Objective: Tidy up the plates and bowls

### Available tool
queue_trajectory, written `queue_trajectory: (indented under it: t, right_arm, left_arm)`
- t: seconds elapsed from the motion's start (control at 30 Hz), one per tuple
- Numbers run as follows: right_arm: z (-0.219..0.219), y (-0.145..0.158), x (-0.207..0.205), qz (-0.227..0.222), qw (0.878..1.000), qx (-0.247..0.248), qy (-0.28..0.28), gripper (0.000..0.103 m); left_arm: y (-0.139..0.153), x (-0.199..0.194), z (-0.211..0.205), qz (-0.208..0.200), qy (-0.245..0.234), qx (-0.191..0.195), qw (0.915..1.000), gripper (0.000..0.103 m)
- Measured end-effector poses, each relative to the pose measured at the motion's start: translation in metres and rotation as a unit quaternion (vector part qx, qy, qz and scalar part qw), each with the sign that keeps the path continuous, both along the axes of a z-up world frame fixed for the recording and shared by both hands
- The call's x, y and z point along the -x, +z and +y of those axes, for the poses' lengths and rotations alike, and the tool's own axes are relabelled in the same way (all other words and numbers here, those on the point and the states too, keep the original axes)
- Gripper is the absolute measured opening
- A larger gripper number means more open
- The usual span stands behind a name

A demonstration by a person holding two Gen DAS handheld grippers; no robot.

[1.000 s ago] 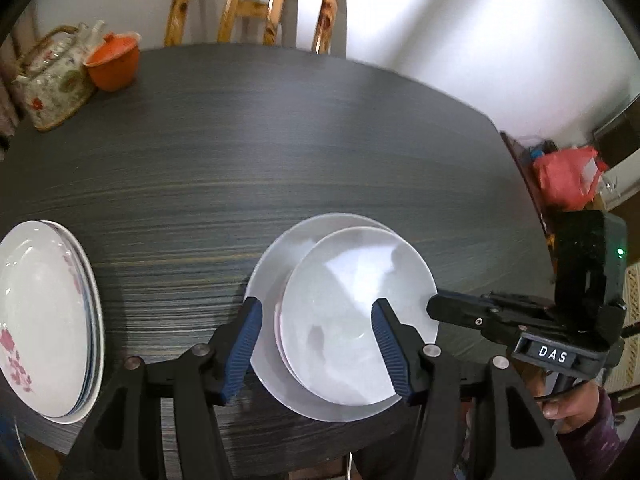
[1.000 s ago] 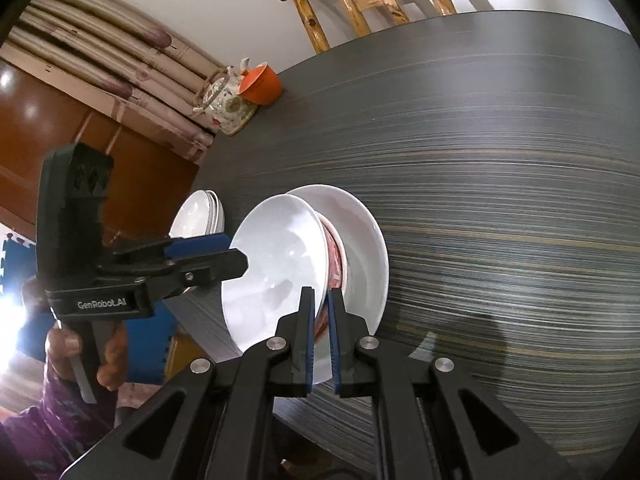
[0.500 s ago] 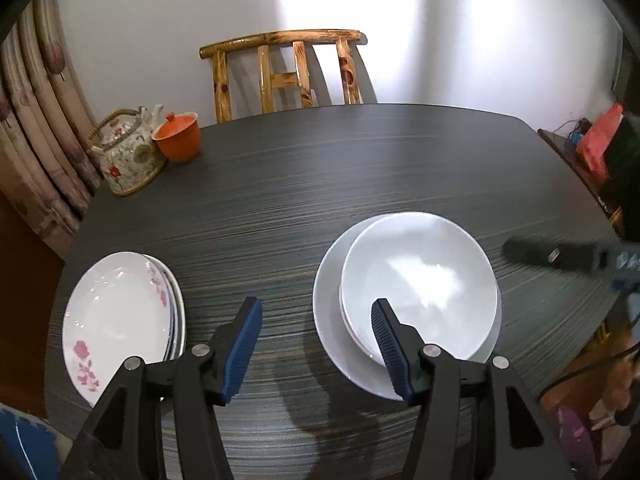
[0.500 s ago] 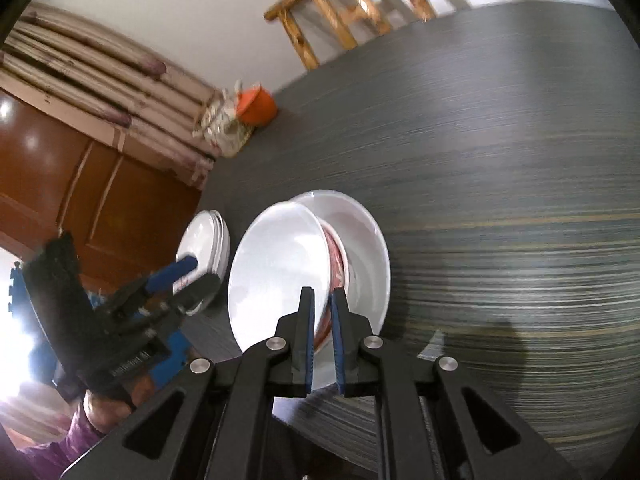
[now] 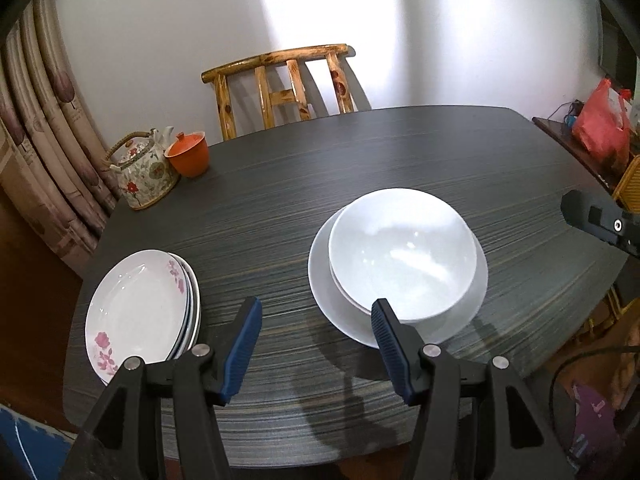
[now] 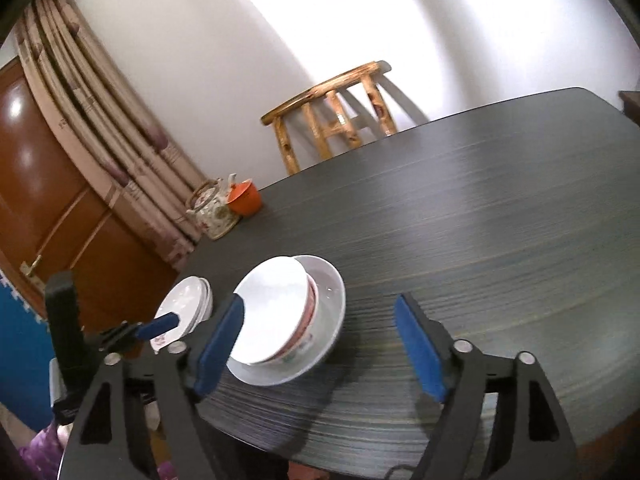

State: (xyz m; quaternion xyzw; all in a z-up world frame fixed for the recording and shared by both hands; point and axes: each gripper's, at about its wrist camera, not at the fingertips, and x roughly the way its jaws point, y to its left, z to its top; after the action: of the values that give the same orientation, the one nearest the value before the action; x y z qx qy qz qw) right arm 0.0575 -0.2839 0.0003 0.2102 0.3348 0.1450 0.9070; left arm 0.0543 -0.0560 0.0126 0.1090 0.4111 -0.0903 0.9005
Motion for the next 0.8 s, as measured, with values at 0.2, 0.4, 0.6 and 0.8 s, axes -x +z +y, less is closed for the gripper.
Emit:
queue_trajectory:
  t: [0.2,0.4,0.6,0.8]
  right_arm:
    - [0.018,0.012,0.018,-0.032,0.998,0.054,0.002,0.090]
    - [0.036,0.020,0.027,-0.045,0.996,0.072,0.014,0.091]
    - [0.041,0.020,0.033,-0.036,0.997,0.066,0.029,0.091]
    - [0.040,0.009,0.040,-0.017,0.998,0.060,0.014,0.091]
  left_arm:
    - [0.006,0.016,0.003,-0.022,0.004,0.011,0.9997,0.058]
    - [0.005,0.023,0.008,-0.025,0.006,0.019,0.9995,0.058]
    - [0.001,0.027,0.010,-0.024,0.011,0.027,0.9993,0.058]
    - [-0.006,0.029,0.012,-0.031,0.006,0.019,0.9993,0.058]
